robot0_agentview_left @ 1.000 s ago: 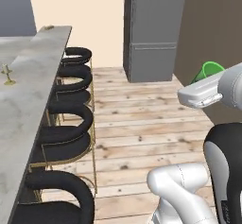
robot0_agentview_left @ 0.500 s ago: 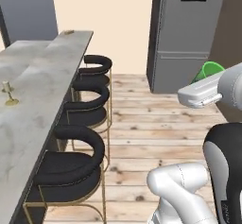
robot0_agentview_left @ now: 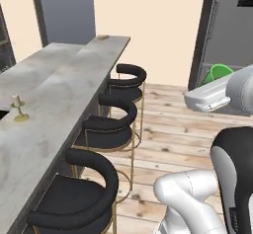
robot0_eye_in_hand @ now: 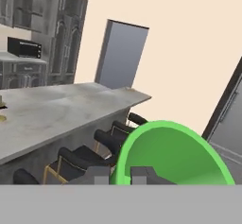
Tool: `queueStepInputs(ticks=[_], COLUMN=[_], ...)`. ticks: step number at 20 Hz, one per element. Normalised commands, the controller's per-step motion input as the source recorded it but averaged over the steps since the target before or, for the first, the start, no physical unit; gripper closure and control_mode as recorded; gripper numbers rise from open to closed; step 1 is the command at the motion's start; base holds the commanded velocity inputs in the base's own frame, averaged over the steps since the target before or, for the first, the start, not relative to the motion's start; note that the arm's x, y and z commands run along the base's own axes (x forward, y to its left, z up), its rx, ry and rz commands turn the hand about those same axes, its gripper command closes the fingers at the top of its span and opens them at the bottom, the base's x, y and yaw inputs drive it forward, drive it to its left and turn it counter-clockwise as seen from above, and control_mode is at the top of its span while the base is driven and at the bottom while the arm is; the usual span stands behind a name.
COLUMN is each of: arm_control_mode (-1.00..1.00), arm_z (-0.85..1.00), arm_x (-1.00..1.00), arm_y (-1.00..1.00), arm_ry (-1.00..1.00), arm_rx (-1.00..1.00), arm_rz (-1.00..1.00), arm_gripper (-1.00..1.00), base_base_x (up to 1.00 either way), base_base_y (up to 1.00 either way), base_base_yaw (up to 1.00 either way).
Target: Open the cabinet directly in front. Then move the liquor and the cup to the dining counter with the candle on it.
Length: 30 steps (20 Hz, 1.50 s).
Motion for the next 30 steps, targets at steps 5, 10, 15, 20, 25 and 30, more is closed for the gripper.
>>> queueStepInputs(ticks=[5, 10, 15, 20, 25, 30], arm_control_mode=[1.0, 1.0, 1.0, 1.0, 1.0, 1.0], arm_z=[0.0, 0.0, 0.0, 0.0, 0.0, 0.0], arm_x=[0.0, 0.0, 0.0, 0.0, 0.0, 0.0], arm_y=[0.0, 0.0, 0.0, 0.0, 0.0, 0.0], arm_ry=[0.0, 0.0, 0.0, 0.0, 0.0, 0.0], arm_rx=[0.0, 0.0, 0.0, 0.0, 0.0, 0.0], arm_rz=[0.0, 0.0, 0.0, 0.0, 0.0, 0.0], arm_gripper=[1.0, 1.0, 1.0, 1.0, 1.0, 1.0], base_base_x=[0.61, 0.69, 0.79, 0.83, 0.83, 0.82], base_base_y=[0.0, 0.0, -0.08, -0.2, -0.29, -0.33], base_base_yaw=[0.46, 0.47, 0.46, 0.42, 0.38, 0.35])
